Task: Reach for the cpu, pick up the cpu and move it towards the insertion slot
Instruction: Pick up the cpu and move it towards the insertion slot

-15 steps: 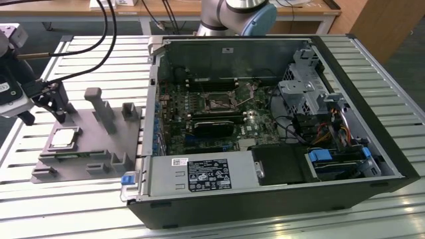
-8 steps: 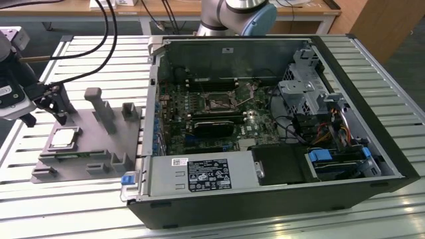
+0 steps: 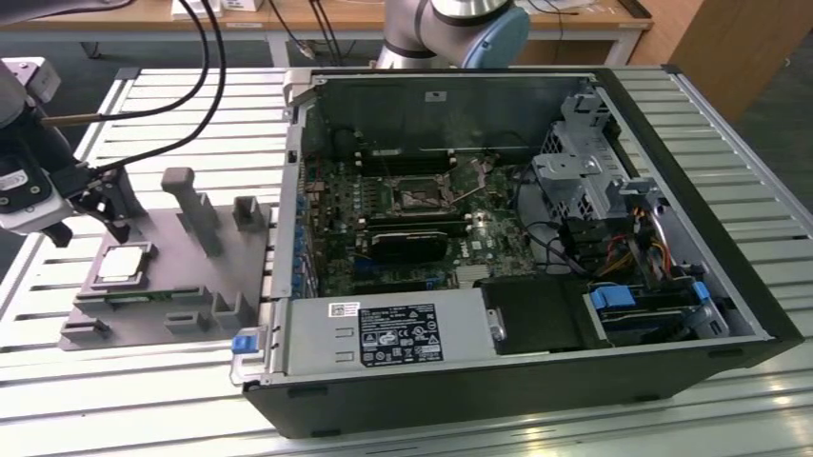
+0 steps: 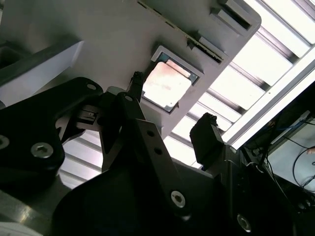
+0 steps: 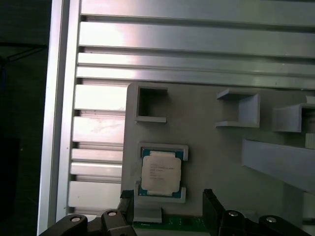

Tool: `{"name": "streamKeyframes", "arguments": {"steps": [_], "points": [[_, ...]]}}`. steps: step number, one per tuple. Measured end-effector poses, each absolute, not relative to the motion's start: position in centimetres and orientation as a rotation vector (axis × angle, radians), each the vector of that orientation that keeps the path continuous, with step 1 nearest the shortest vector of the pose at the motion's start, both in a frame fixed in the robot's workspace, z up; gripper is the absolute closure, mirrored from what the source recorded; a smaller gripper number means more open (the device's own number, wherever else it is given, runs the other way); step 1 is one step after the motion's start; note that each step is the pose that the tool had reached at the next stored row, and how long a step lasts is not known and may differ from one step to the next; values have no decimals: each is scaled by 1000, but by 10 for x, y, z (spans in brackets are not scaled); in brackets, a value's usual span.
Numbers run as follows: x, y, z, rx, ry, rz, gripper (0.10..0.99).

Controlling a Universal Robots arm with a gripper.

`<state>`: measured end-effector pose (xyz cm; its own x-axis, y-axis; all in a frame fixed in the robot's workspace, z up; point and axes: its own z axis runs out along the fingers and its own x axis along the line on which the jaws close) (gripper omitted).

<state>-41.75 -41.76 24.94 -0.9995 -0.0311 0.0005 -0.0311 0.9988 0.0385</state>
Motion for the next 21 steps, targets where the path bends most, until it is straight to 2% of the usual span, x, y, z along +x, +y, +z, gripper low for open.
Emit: {"name": "streamKeyframes", "arguments": {"steps": [21], "points": [[-418, -418, 238, 49, -3140, -61, 427]]}}
